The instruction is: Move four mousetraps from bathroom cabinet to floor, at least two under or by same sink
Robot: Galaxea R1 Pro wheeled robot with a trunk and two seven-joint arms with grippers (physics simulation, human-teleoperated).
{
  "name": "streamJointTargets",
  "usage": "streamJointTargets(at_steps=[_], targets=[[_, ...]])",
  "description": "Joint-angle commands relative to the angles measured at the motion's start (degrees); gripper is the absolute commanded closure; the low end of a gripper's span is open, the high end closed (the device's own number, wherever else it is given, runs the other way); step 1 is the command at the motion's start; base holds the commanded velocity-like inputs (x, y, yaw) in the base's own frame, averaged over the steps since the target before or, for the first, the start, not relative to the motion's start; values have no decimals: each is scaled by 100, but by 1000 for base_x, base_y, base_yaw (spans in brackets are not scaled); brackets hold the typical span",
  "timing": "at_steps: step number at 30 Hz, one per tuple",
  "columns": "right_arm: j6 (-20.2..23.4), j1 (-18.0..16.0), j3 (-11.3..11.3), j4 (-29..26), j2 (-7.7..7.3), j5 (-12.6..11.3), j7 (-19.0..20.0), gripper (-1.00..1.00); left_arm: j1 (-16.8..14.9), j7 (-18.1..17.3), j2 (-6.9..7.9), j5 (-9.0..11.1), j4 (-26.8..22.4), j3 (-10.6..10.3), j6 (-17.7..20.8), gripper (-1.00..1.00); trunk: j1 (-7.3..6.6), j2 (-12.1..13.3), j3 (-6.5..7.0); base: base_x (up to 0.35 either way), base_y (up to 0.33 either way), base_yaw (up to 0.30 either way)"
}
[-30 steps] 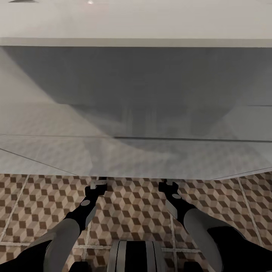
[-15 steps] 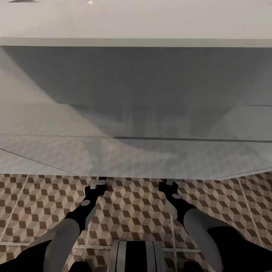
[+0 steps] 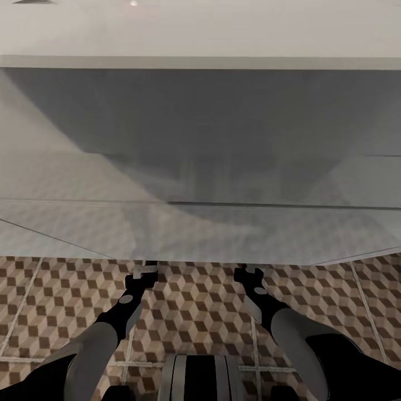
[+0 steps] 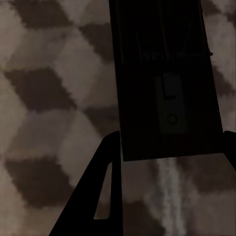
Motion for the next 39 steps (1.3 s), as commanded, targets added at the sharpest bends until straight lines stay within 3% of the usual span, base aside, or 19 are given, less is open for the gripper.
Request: streamJointTargets(at_steps=[1,19,25,32,39], targets=[[-47,-3,35,8,3,-67,1,100,-2,41,-3,-68,6,24,-20,100,-1,-1,-3,0,0,0],[-502,14,35,107,-17,-61,195,100,-6,41,-3,-68,6,24,-10,100,-1,-1,-3,0,0,0],[-523,15,35,115,-32,-72,224,100,-3,40,-5,-68,6,24,-10,100,-1,-1,-3,0,0,0],[-467,7,21,312,-45,-145,596,100,-3,36,-7,-68,6,24,-12,100,-1,-1,-3,0,0,0],[-375,6,3,382,-49,-172,731,100,-5,36,-7,-68,6,24,-14,100,-1,-1,-3,0,0,0]])
